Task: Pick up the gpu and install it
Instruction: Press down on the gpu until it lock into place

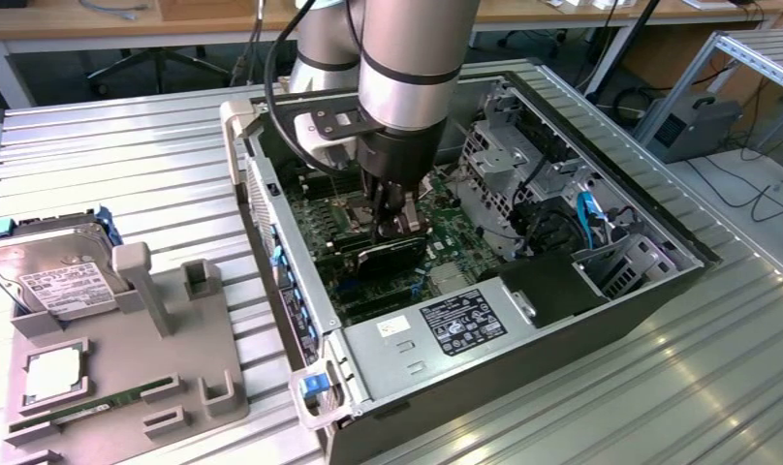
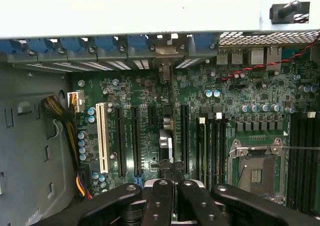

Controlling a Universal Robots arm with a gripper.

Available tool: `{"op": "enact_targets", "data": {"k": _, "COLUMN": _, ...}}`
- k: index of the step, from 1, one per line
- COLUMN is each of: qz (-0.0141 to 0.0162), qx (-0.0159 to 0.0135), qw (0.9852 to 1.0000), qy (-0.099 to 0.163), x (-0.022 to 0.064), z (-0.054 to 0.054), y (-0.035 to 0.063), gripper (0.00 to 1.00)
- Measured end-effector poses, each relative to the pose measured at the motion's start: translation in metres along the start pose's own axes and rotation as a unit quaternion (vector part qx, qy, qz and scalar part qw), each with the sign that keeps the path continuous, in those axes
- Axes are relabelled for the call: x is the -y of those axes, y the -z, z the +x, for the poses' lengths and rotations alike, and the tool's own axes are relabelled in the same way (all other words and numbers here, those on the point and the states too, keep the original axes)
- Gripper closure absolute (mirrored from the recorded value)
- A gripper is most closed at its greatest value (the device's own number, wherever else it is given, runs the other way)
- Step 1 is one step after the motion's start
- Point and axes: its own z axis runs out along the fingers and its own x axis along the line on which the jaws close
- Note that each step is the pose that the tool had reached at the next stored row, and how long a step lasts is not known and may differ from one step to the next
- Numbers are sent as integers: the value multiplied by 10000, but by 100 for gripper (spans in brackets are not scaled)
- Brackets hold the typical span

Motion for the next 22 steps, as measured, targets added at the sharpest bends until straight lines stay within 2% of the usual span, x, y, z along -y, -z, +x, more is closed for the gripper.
{"op": "enact_targets", "data": {"k": 9, "qz": 0, "qx": -2, "qw": 10000, "qy": 0, "x": -2, "z": -45, "y": -31, "gripper": 89}}
{"op": "enact_targets", "data": {"k": 22, "qz": 0, "qx": -4, "qw": 10000, "qy": 0, "x": -4, "z": -51, "y": -69, "gripper": 89}}
